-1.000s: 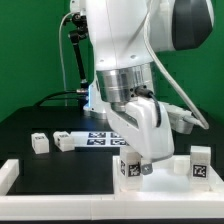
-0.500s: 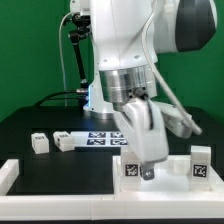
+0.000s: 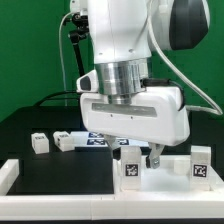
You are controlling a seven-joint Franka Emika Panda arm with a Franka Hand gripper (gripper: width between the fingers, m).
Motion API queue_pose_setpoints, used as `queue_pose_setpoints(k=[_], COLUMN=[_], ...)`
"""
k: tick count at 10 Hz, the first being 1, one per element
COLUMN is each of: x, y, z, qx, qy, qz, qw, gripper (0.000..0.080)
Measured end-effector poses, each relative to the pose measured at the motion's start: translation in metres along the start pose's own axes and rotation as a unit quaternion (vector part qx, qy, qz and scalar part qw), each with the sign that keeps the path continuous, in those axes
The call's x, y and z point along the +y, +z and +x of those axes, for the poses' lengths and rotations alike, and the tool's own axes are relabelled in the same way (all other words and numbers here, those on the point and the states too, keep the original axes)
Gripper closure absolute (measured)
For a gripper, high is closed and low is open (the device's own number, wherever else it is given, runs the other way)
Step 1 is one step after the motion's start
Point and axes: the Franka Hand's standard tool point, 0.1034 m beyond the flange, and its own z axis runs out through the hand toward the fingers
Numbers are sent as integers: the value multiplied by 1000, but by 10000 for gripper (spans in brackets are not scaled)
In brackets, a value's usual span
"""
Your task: Assemble square table
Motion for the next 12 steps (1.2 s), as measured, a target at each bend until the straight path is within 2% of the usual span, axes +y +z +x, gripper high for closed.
queue_pose_setpoints(k=[1, 2, 3, 4, 5, 6, 7, 8, 11, 12], x=[-1, -2, -1, -1, -1, 0, -1, -1, -2, -4], y=[-2, -4, -3, -3, -3, -3, -2, -2, -2, -1], z=[3, 11, 14, 14, 14, 14, 14, 14, 13, 13], qx=[11, 21, 21, 20, 20, 20, 20, 21, 22, 23], qy=[-114, -237, -328, -322, -311, -311, -281, -251, -132, -64], qz=[-15, -19, -18, -17, -17, -17, -16, -15, -13, -24], qw=[993, 971, 944, 946, 950, 950, 959, 968, 991, 997], gripper=[150, 150, 150, 150, 252, 389, 389, 512, 512, 512])
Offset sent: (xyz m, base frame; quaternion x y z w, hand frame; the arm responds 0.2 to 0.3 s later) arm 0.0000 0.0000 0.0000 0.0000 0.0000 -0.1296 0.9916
